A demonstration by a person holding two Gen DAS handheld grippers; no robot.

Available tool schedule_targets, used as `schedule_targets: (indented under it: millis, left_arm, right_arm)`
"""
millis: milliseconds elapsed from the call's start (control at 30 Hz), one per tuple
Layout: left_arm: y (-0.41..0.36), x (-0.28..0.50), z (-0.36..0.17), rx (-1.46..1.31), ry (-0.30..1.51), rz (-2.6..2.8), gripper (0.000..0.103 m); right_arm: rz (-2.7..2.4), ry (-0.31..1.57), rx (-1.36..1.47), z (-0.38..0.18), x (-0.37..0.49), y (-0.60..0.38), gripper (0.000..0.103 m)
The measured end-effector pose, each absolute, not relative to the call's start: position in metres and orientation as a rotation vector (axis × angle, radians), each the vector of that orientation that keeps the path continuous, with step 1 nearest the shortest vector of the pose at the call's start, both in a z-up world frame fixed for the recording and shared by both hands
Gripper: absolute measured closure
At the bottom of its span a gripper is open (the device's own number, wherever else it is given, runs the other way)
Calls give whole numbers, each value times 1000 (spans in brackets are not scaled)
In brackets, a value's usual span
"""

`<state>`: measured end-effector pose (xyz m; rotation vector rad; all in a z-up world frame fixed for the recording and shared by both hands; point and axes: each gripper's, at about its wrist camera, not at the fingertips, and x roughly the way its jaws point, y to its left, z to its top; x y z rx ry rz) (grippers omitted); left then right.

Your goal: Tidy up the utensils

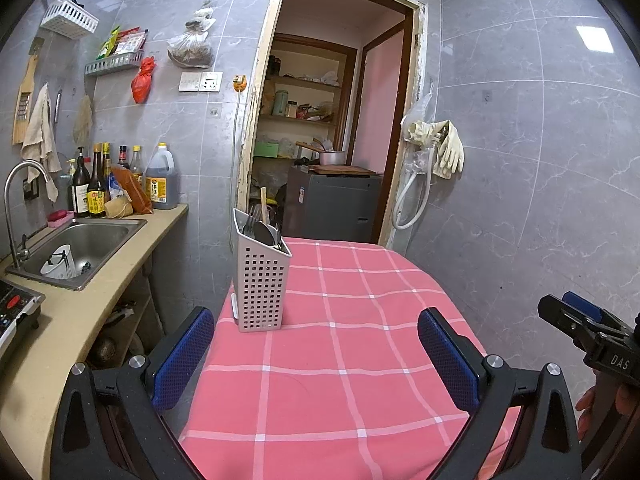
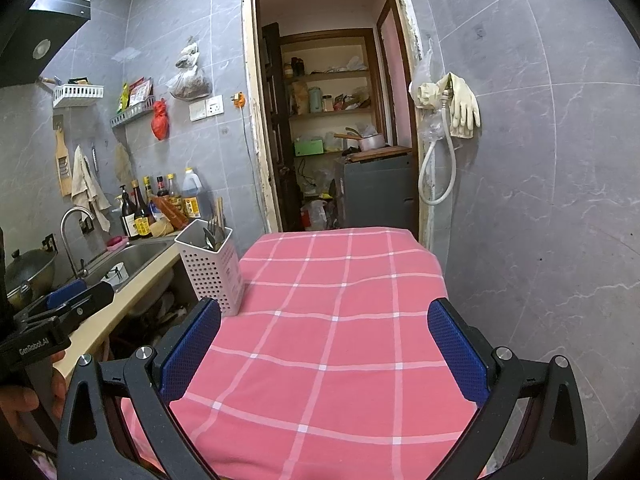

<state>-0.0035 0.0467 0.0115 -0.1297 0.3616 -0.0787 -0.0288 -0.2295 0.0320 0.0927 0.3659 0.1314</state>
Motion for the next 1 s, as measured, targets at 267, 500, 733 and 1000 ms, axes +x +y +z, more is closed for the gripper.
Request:
schedule_targets:
  millis: [267,500,733,1000]
  left_arm:
    - [49,-7,11,-136,349,-43,0]
    - [46,-5,8,-127,371,-14,0]
    - [48,-4,6,-134,379,-13,0]
    - [45,-4,5,-136,384,-14,0]
  right_arm:
    - [129,368,91,33,-28,-229,1]
    - [130,368,92,34,-28,-230,1]
    - [131,370,90,32,-28,-229,1]
    - [130,374,91,30,-28,-228,1]
